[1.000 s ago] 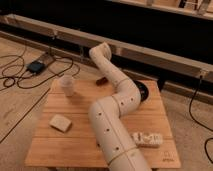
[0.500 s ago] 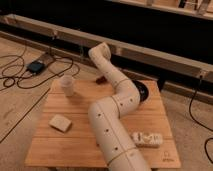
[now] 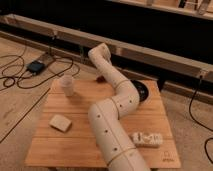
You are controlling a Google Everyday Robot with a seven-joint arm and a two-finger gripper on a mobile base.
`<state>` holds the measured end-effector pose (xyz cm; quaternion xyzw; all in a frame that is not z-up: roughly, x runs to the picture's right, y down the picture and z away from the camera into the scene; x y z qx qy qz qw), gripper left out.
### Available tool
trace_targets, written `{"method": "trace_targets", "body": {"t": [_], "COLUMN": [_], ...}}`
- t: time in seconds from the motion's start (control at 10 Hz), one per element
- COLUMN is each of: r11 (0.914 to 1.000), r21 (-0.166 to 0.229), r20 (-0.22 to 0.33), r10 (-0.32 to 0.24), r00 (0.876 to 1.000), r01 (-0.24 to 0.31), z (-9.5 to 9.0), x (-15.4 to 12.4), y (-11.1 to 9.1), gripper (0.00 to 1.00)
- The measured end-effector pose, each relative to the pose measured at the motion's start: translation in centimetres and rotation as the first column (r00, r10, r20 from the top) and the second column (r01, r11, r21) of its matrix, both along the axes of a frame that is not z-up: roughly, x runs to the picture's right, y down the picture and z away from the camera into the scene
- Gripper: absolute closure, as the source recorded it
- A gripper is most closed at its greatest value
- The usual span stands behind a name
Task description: Drag the pepper across the table
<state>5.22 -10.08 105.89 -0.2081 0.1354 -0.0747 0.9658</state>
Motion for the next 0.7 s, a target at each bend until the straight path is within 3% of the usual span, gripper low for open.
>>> {"method": "trace_targets", "body": {"t": [0.7], "r11": [0.9954], "r21": [0.088], "r20": [-0.065], "r10": [0.043], "r00": [0.997], "r01": [-0.037], "z": [-0.2], "x": [0.6], "y": [-1.5], "gripper": [0.89]}}
